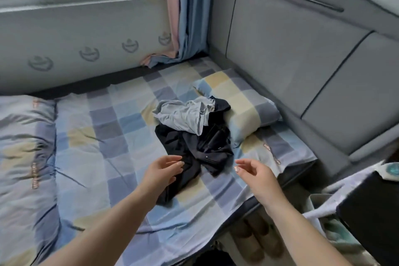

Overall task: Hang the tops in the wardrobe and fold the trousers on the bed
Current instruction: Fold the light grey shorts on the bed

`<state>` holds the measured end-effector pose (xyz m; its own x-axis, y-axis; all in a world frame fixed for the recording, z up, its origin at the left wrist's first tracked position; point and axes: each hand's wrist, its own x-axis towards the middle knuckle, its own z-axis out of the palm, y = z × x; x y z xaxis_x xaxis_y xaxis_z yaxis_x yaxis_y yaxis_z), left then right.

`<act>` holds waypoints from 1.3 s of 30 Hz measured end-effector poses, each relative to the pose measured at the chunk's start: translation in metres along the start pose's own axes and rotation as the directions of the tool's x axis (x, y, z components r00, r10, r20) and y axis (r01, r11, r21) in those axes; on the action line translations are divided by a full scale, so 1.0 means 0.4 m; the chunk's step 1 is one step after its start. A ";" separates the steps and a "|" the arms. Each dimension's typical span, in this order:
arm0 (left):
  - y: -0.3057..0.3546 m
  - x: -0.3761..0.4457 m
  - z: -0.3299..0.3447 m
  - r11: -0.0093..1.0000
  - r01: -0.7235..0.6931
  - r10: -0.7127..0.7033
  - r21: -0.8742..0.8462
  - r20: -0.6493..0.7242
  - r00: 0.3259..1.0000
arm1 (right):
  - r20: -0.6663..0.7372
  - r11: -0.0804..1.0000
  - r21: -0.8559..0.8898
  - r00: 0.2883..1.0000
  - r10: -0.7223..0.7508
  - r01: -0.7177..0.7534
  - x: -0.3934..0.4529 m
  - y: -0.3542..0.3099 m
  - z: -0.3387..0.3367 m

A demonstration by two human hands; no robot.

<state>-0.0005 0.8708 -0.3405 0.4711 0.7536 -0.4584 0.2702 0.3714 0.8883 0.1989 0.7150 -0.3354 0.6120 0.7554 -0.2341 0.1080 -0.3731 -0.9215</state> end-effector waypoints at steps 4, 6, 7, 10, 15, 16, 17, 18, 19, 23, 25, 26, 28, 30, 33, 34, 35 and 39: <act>0.013 0.215 0.062 0.997 0.078 -0.078 -0.003 -0.075 0.994 | 0.082 0.997 -0.034 0.994 0.078 -0.076 0.265 0.045 -0.015; 0.010 0.349 0.107 0.993 0.119 -0.118 0.001 -0.107 0.987 | 0.116 0.994 -0.050 0.987 0.107 -0.102 0.425 0.086 -0.025; 0.013 0.392 0.121 0.991 0.131 -0.131 -0.002 -0.113 0.985 | 0.120 0.992 -0.064 0.986 0.117 -0.109 0.482 0.098 -0.025; -0.007 0.593 0.176 0.987 0.160 -0.162 -0.031 -0.130 0.978 | 0.122 0.989 -0.091 0.984 0.131 -0.120 0.716 0.177 -0.012; -0.077 0.886 0.225 0.984 0.171 -0.160 0.049 -0.169 0.972 | 0.146 0.983 -0.119 0.977 0.154 -0.138 1.011 0.353 0.050; -0.098 0.942 0.232 0.982 0.173 -0.157 0.077 -0.175 0.972 | 0.164 0.982 -0.127 0.973 0.162 -0.142 1.060 0.391 0.066; -0.119 0.989 0.235 0.979 0.175 -0.153 0.107 -0.183 0.971 | 0.186 0.981 -0.133 0.968 0.167 -0.143 1.100 0.427 0.082; -0.142 1.039 0.239 0.974 0.181 -0.153 0.135 -0.194 0.969 | 0.214 0.979 -0.139 0.961 0.176 -0.148 1.140 0.463 0.099; -0.169 1.089 0.242 0.970 0.189 -0.155 0.153 -0.207 0.966 | 0.246 0.978 -0.152 0.953 0.179 -0.144 1.179 0.506 0.118; -0.281 1.246 0.267 0.972 0.159 -0.121 0.174 -0.212 0.970 | 0.337 0.966 -0.231 0.922 0.192 -0.117 1.285 0.637 0.173; -0.337 1.305 0.279 0.960 0.127 -0.077 0.251 -0.200 0.977 | 0.362 0.969 -0.229 0.916 0.172 -0.092 1.320 0.682 0.207; -0.368 1.333 0.283 0.945 0.119 -0.064 0.304 -0.185 0.981 | 0.380 0.973 -0.221 0.913 0.152 -0.070 1.333 0.702 0.229; -0.404 1.373 0.289 0.914 0.146 -0.094 0.378 -0.152 0.984 | 0.397 0.981 -0.193 0.912 0.107 -0.031 1.348 0.717 0.268; -0.438 1.408 0.292 0.911 0.193 -0.156 0.365 -0.129 0.979 | 0.429 0.982 -0.189 0.898 0.093 -0.011 1.354 0.738 0.305; -0.472 1.443 0.299 0.944 0.190 -0.159 0.269 -0.132 0.978 | 0.449 0.978 -0.211 0.887 0.108 -0.012 1.359 0.756 0.336; -0.473 1.442 0.302 0.960 0.175 -0.144 0.219 -0.148 0.978 | 0.451 0.974 -0.225 0.885 0.114 -0.011 1.355 0.760 0.341; -0.468 1.436 0.305 0.974 0.156 -0.127 0.165 -0.171 0.977 | 0.450 0.971 -0.240 0.886 0.116 -0.005 1.351 0.763 0.344; -0.413 1.330 0.306 0.996 0.089 -0.092 -0.024 -0.180 0.979 | 0.445 0.964 -0.267 0.885 0.135 -0.013 1.321 0.707 0.356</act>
<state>0.3082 1.1440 -0.7345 0.2856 0.8016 -0.5252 0.2902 0.4499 0.8446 0.4412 1.0853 -0.7640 0.2075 0.8581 -0.4697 0.3058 -0.5130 -0.8020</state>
